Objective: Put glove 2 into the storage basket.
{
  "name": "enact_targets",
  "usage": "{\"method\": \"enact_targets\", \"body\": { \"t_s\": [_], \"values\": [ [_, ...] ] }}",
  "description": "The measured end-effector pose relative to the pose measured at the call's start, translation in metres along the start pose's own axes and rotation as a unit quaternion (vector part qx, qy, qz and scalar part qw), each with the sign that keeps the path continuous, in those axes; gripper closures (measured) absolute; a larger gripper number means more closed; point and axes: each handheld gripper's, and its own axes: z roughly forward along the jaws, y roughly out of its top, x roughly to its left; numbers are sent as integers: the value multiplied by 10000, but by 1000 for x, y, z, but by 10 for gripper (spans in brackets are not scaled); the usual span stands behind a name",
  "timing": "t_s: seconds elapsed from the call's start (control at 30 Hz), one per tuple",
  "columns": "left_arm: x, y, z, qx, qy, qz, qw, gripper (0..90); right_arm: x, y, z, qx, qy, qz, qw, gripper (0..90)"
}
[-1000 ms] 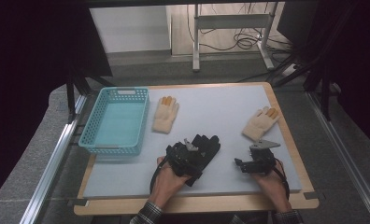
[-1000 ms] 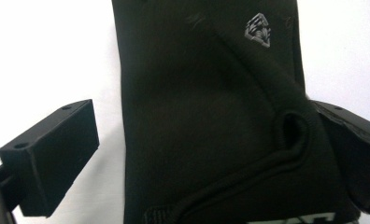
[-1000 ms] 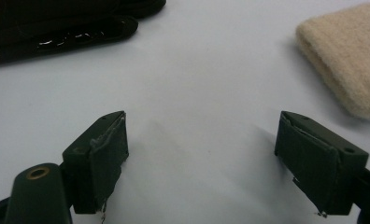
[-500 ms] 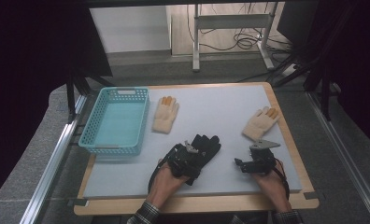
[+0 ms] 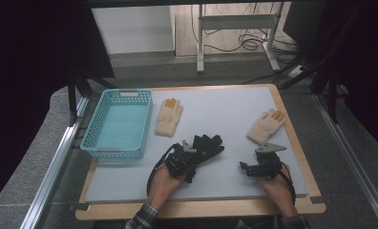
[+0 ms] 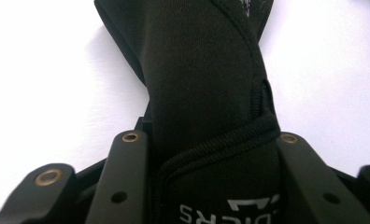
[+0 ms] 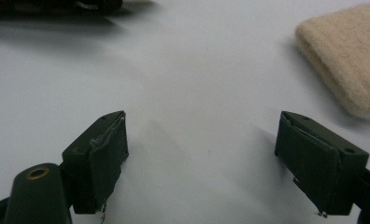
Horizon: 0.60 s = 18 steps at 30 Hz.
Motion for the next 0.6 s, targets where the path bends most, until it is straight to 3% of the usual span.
{"method": "enact_targets", "body": {
  "t_s": [0.33, 0.47, 0.6],
  "values": [
    [20, 12, -23, -203, 215, -124, 9995, 630, 0, 0, 0, -4, 1, -4, 10000, 168],
    [29, 17, -36, -305, 399, -80, 9987, 623, 0, 0, 0, -3, -1, -9, 10000, 168],
    [42, 21, -49, -387, 550, -162, 9976, 622, 0, 0, 0, -2, 0, -6, 10000, 168]
  ]
}}
